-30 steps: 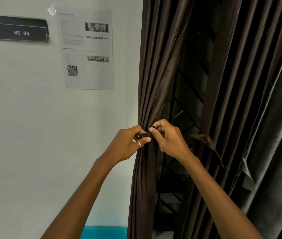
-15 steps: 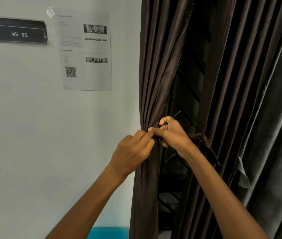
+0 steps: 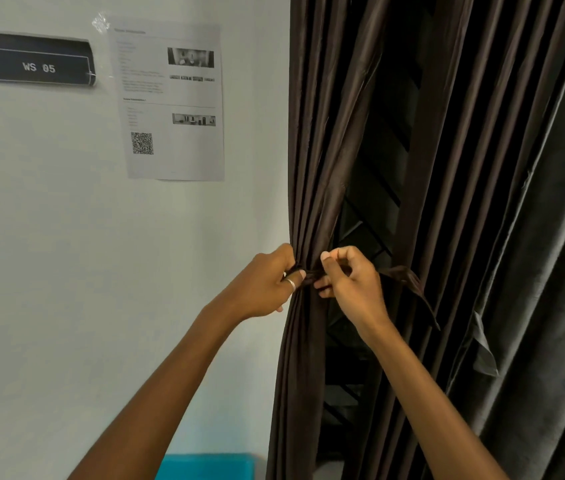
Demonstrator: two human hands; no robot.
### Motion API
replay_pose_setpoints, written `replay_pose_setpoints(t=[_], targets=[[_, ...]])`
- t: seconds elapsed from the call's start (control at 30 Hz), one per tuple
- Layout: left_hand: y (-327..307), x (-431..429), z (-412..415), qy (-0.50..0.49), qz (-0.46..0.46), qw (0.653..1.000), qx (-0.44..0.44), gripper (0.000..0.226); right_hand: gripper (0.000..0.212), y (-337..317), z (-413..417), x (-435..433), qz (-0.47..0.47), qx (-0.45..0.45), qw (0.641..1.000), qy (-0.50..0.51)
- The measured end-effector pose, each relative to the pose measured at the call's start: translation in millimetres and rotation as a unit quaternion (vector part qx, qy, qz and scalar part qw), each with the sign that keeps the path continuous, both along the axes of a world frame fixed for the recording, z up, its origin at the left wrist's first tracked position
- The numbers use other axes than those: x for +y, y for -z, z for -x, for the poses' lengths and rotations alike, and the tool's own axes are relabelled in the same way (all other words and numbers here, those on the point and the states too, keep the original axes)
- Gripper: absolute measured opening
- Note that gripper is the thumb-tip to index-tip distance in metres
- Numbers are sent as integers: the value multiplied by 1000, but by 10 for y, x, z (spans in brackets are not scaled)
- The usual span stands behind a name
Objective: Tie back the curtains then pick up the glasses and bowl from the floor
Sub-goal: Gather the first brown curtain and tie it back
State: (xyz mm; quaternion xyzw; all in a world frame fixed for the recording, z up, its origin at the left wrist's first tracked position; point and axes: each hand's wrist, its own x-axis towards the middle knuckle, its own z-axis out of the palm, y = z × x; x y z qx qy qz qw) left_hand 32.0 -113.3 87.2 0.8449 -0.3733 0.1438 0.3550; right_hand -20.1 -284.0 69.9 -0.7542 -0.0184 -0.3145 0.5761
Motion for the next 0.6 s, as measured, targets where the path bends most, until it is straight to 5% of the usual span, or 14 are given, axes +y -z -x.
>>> replay_pose_setpoints(t=[0.2, 0.4, 0.6], targets=[[-72, -35, -35, 1, -49, 998, -32, 17, 31, 283, 199, 209, 122, -87, 971, 184], [-13, -67, -70, -12, -46, 998, -33, 14, 16, 330, 203, 307, 42, 8, 998, 55], [13, -76, -80, 9, -32, 999, 23, 20, 23, 311, 154, 295, -102, 72, 989, -82]])
